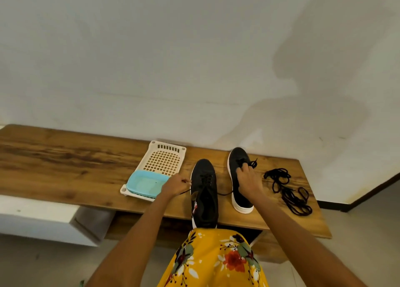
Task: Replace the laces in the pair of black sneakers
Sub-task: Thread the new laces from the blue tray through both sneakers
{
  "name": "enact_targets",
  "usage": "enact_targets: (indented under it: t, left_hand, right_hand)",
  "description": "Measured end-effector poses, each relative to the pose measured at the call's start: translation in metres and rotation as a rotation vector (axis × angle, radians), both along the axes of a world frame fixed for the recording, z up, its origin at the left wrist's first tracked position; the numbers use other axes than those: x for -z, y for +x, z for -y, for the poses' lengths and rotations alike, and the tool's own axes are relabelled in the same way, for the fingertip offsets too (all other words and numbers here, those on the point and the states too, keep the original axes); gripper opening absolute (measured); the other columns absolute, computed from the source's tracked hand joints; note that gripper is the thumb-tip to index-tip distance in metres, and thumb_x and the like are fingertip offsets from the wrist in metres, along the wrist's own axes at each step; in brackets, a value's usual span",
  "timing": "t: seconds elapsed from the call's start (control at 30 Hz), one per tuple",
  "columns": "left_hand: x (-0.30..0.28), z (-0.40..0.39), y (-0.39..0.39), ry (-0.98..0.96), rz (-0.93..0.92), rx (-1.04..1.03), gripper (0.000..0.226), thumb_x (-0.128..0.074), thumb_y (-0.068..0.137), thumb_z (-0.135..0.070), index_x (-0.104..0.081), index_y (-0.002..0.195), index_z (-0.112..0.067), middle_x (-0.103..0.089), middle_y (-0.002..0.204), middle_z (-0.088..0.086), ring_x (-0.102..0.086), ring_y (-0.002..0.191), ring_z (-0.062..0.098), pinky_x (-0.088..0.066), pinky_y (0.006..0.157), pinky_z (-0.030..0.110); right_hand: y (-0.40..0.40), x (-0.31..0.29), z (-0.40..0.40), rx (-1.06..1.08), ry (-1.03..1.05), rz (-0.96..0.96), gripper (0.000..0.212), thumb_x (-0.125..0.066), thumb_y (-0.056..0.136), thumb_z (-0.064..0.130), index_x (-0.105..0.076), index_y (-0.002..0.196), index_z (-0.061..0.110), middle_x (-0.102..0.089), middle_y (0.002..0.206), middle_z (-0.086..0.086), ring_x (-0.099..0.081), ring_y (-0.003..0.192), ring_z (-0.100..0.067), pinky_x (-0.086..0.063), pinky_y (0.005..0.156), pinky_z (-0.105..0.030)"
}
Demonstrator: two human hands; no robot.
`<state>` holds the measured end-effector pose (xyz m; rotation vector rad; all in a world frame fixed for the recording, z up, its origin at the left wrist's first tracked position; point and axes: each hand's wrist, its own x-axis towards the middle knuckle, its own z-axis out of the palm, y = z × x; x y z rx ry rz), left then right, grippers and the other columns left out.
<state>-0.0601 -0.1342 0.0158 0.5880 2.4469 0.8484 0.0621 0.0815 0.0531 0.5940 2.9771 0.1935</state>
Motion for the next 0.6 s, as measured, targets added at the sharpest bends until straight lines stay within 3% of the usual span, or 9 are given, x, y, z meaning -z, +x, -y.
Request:
enact_targets:
  t: [0.07,0.13,0.2,0.3,0.4,0.47,0.6]
  left_hand:
    - [0.007,-0.008,0.007,-0.067,-0.073,0.097,0.030,-0.054,0.089,-0.020,-0.066,0.115,-0.025,-0.051,0.133,0.003,-0.043,0.125,0.030,-0.031,0.107,0.046]
    - [0.012,-0.015,0.012,-0.086,-0.122,0.146,0.032,-0.058,0.087,-0.025,-0.063,0.118,-0.027,-0.045,0.140,-0.003,-0.035,0.130,0.024,-0.019,0.111,0.046]
    - [0.016,-0.019,0.016,-0.061,-0.171,0.121,0.028,-0.061,0.087,-0.031,-0.065,0.113,-0.024,-0.053,0.131,-0.006,-0.042,0.126,0.018,-0.017,0.109,0.045]
    - [0.017,-0.019,0.018,0.004,-0.283,0.034,0.015,-0.063,0.085,-0.036,-0.070,0.093,-0.025,-0.062,0.108,-0.009,-0.051,0.112,0.014,-0.021,0.107,0.045]
    - [0.016,-0.017,0.016,-0.031,-0.375,0.000,0.015,-0.062,0.086,-0.036,-0.070,0.092,-0.025,-0.060,0.112,-0.006,-0.050,0.111,0.015,-0.023,0.106,0.045]
    - [0.015,-0.012,0.014,-0.112,-0.426,-0.030,0.018,-0.059,0.088,-0.036,-0.069,0.096,-0.024,-0.057,0.116,-0.004,-0.047,0.112,0.017,-0.025,0.100,0.039]
    - [0.016,-0.009,0.015,-0.244,-0.495,0.046,0.018,-0.057,0.090,-0.036,-0.069,0.098,-0.027,-0.056,0.119,-0.005,-0.044,0.112,0.017,-0.029,0.093,0.035]
  right_hand:
    - [-0.010,0.011,0.015,-0.079,-0.128,-0.078,0.033,-0.052,0.090,0.009,-0.052,0.123,0.010,-0.044,0.128,-0.008,-0.048,0.117,-0.027,-0.049,0.076,-0.032]
    - [-0.017,0.020,0.030,-0.103,-0.373,-0.048,0.029,-0.053,0.093,0.020,-0.058,0.121,0.014,-0.050,0.125,-0.001,-0.053,0.115,-0.024,-0.045,0.076,-0.029]
    - [-0.020,0.029,0.042,-0.092,-0.512,0.021,0.028,-0.058,0.091,0.036,-0.066,0.109,0.016,-0.061,0.108,0.002,-0.061,0.103,-0.020,-0.044,0.072,-0.027]
    - [-0.021,0.030,0.049,0.000,-0.597,-0.056,0.023,-0.065,0.087,0.037,-0.071,0.093,0.016,-0.068,0.092,0.002,-0.062,0.083,-0.012,-0.046,0.070,-0.026]
    - [-0.020,0.025,0.039,0.022,-0.595,-0.086,0.018,-0.063,0.089,0.032,-0.069,0.079,0.018,-0.063,0.079,0.006,-0.055,0.071,-0.007,-0.038,0.059,-0.019]
    - [-0.016,0.022,0.026,0.039,-0.513,-0.100,0.029,-0.060,0.090,0.031,-0.056,0.063,0.020,-0.056,0.071,0.007,-0.055,0.070,-0.011,-0.030,0.051,-0.019]
    - [-0.007,0.022,0.013,-0.016,-0.383,-0.073,0.019,-0.057,0.090,0.026,-0.068,0.083,0.014,-0.061,0.100,0.002,-0.060,0.089,-0.018,-0.039,0.060,-0.025]
